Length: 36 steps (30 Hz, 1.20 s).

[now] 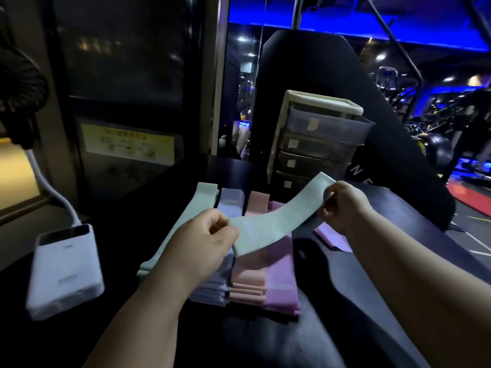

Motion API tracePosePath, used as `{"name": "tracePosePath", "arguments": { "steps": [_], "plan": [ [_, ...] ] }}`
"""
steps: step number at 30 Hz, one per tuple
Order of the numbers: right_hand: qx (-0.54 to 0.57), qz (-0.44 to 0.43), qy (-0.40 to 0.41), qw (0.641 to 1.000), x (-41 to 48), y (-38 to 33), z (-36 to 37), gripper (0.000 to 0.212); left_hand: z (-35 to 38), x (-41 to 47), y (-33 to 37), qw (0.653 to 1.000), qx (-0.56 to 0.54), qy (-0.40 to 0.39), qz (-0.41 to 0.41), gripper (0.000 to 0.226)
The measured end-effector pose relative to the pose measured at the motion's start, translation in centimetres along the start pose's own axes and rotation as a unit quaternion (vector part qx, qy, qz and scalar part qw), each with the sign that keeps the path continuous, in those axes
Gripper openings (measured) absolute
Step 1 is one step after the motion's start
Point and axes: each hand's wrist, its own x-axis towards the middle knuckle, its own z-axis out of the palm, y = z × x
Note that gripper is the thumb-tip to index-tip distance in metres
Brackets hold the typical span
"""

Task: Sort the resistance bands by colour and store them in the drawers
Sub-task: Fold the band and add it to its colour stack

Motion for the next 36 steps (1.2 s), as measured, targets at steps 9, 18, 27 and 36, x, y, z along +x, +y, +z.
{"name": "tracePosePath", "arguments": {
  "steps": [9, 18, 27, 36],
  "plan": [
    [-0.049, -0.025, -0.081, 0.995, 1.3, 3.6, 9.3, 0.023, -5.5, -0.5, -2.3, 1.000, 0.012, 0.006, -0.019, 0.018],
    [-0.187, -0.066, -0.192, 0.961, 3.0, 6.1, 16.5, 0.013, -8.9, -0.6, -4.1, 0.992, 0.097, 0.048, -0.064, 0.009],
    [-0.247, -0.067, -0.199, 0.946, 3.5, 8.5, 19.1, 0.016, -9.4, -0.6, -4.5, 0.988, 0.112, 0.056, -0.085, 0.014],
    [-0.364, -0.098, -0.189, 0.907, 2.8, 9.4, 19.6, 0.019, -9.2, -1.0, -4.6, 0.977, 0.191, 0.045, -0.083, 0.020]
  ]
}}
